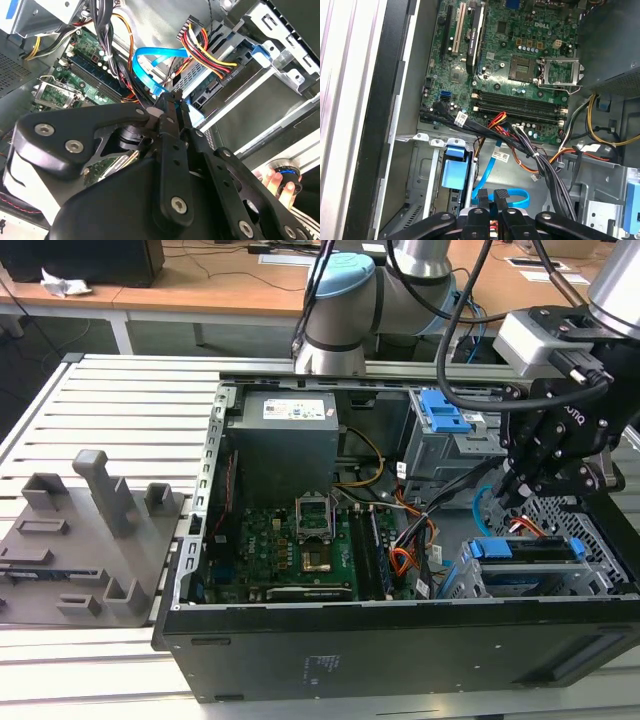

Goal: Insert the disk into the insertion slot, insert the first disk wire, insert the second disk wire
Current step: 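Insert the second disk wire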

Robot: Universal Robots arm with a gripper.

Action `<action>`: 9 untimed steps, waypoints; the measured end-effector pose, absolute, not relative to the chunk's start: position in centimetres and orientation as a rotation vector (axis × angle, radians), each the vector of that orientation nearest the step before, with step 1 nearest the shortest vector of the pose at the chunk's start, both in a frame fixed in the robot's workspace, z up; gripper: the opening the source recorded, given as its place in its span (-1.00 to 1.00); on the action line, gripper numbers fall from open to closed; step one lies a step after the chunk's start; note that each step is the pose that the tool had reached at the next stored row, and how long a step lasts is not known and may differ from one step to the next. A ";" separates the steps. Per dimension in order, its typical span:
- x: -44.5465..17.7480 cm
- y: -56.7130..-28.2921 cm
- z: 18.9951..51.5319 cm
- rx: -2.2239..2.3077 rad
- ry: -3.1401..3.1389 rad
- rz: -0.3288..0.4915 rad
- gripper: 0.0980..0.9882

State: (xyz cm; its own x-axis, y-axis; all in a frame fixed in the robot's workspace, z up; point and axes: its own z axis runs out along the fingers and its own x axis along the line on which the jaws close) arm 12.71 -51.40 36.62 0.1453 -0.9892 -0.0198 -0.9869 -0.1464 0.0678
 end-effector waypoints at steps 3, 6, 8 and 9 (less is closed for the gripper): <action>12.7 -51.4 36.6 2.348 -2.027 -0.092 -0.86; 12.7 -51.8 36.6 2.348 -2.027 -0.092 -0.86; 12.7 -52.5 36.6 2.348 -2.027 -0.092 -0.86; 12.7 -52.7 36.6 2.348 -2.027 -0.092 -0.86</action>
